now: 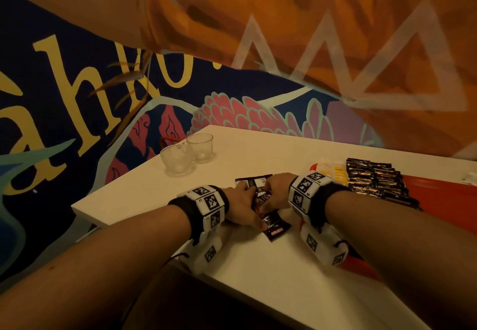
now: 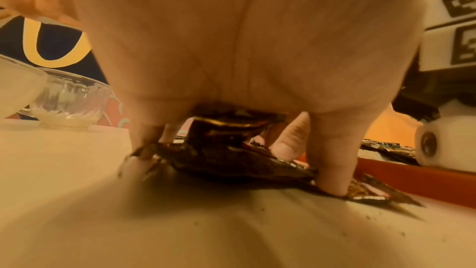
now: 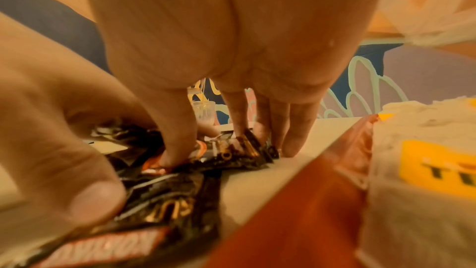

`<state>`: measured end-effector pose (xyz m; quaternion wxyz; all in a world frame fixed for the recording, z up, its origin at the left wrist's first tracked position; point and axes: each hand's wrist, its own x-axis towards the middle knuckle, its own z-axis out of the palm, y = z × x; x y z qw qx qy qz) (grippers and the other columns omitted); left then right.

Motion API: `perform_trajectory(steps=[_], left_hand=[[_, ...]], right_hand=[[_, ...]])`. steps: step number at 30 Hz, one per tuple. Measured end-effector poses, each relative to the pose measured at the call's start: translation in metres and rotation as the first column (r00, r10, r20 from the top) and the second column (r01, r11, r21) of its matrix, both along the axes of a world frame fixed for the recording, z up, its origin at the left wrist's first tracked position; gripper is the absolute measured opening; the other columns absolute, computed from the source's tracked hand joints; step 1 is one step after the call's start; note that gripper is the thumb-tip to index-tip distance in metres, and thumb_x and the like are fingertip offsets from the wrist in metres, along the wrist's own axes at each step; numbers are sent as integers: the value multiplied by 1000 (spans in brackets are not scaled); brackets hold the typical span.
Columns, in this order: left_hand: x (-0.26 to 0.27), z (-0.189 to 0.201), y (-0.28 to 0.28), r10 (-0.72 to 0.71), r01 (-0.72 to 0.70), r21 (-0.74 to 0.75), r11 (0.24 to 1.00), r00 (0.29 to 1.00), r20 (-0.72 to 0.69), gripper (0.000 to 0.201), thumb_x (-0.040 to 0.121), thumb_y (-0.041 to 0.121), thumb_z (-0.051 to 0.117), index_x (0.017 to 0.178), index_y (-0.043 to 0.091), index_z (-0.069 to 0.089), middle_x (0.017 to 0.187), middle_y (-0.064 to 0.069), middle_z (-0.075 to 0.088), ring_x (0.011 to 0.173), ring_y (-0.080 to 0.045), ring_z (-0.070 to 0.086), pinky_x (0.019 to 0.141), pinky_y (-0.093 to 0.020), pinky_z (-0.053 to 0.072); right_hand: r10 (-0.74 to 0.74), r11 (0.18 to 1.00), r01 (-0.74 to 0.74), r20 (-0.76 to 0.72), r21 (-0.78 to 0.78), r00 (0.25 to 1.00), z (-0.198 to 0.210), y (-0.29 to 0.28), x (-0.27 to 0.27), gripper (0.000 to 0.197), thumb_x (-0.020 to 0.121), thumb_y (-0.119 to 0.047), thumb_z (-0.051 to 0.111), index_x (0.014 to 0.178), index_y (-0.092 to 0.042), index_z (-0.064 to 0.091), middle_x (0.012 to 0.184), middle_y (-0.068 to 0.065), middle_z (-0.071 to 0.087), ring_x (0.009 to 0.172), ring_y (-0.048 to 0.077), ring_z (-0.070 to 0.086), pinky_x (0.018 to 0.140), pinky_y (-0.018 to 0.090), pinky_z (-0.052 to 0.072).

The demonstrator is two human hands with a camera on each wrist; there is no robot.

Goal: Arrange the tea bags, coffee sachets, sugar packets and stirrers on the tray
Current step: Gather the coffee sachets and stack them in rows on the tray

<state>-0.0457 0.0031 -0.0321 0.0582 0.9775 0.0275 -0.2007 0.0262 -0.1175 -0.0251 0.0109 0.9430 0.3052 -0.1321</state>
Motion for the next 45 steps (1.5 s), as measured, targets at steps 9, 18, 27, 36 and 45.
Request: perform_trajectory(steps=[9,18,27,36,45], left_hand=[[-6,-3,-1,48,-47,-38,998,998,34,69,90,54,64,139,15,35,138,-10,49,119,-28,54,104,-43,45],[-26,-4,0,-23,20,105,994,999,25,98,90,71,48,160,26,-4,167,1,4,150,-37,14,119,-51,22],[-31,2,4,56,-56,5,998,995,-84,90,87,85,21,158,38,-8,168,8,-6,152,-37,-3,120,-57,7],[-35,9,19,101,-85,-168,982,991,88,84,96,17,60,160,28,7,159,-7,22,138,-29,40,111,-38,40],[-29,6,18,292,-251,-362,898,954,61,59,83,18,79,135,11,53,129,-8,65,116,-25,62,104,-41,49]], right_hand=[[-19,999,20,-34,47,999,0,-3,-4,62,78,-48,75,129,-19,55,120,3,63,105,23,61,92,35,51],[-25,999,23,-35,-49,999,0,-1,-5,96,69,-63,73,148,-22,37,143,4,52,125,25,55,104,41,45],[-83,996,85,-87,26,993,3,2,-16,40,88,-39,67,116,-10,67,97,4,62,87,22,56,76,31,46],[-145,976,165,-142,143,979,3,-1,-23,45,88,-34,69,121,-4,62,124,15,64,102,27,60,82,33,44],[-174,957,225,-255,185,951,2,3,-31,45,78,-52,77,104,-17,64,93,2,64,89,21,62,77,29,48]])
